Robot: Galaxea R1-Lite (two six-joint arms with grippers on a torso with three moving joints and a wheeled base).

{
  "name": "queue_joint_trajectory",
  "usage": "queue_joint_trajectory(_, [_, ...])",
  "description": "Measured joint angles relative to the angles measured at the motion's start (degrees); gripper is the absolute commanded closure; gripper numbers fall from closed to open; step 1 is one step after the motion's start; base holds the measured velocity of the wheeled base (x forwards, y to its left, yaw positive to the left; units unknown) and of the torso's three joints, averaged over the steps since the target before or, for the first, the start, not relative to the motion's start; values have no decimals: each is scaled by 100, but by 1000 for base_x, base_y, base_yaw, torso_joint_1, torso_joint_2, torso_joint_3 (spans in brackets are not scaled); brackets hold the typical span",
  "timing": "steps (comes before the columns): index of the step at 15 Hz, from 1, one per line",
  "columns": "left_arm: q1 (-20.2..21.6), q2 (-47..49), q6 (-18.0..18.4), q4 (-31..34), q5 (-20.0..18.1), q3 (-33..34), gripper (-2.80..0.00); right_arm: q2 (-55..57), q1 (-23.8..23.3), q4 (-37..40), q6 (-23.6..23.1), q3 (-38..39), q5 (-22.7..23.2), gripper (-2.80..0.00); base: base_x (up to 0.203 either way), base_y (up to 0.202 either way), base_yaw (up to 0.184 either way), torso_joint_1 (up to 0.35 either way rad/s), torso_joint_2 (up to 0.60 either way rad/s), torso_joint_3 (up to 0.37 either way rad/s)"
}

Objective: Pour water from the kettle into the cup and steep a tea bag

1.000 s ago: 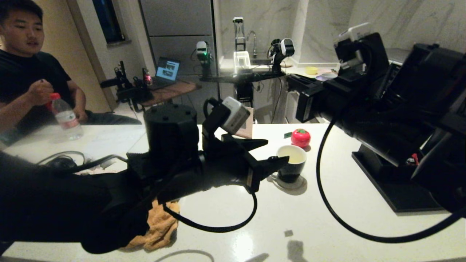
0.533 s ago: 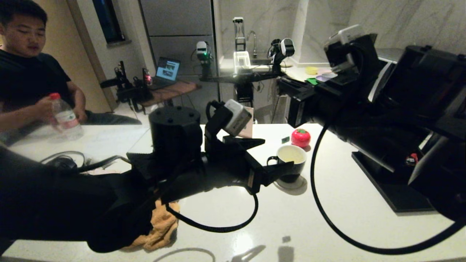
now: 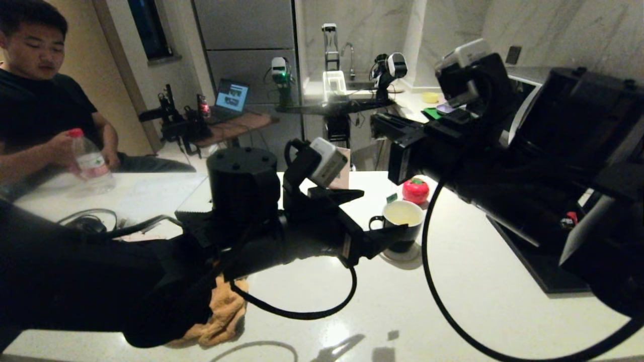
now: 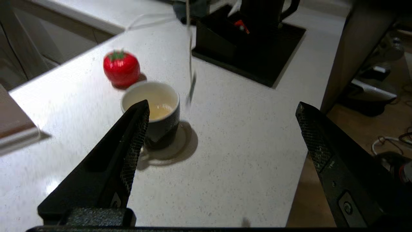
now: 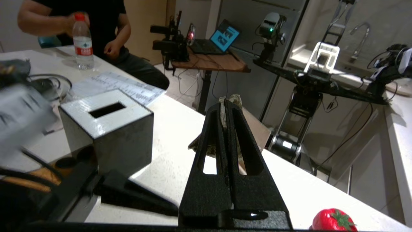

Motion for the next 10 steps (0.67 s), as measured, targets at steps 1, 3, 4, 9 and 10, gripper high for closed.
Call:
queue_joint_trajectory(1, [0, 9, -11, -167, -4, 0, -280, 0, 4, 35, 4, 0, 0, 0, 0, 0, 0, 0, 0, 0])
queue_joint_trajectory(3, [0, 71, -37, -493, -2, 11, -280, 0, 11, 33, 0, -4, 0, 0, 0, 0, 0, 0, 0, 0])
queue_joint_trajectory(4, [0, 108, -37, -556, -2, 9, -280, -2, 13, 35, 2, -4, 2, 0, 0, 0, 0, 0, 0, 0])
queue_joint_trajectory(9, [-2, 188, -37, -564, 0, -2, -280, -13, 17, 46, -4, -9, 2, 0, 0, 0, 0, 0, 0, 0])
queue_joint_trajectory(10, [0, 195, -35, -568, 2, -2, -280, -16, 17, 40, -9, -9, 2, 0, 0, 0, 0, 0, 0, 0])
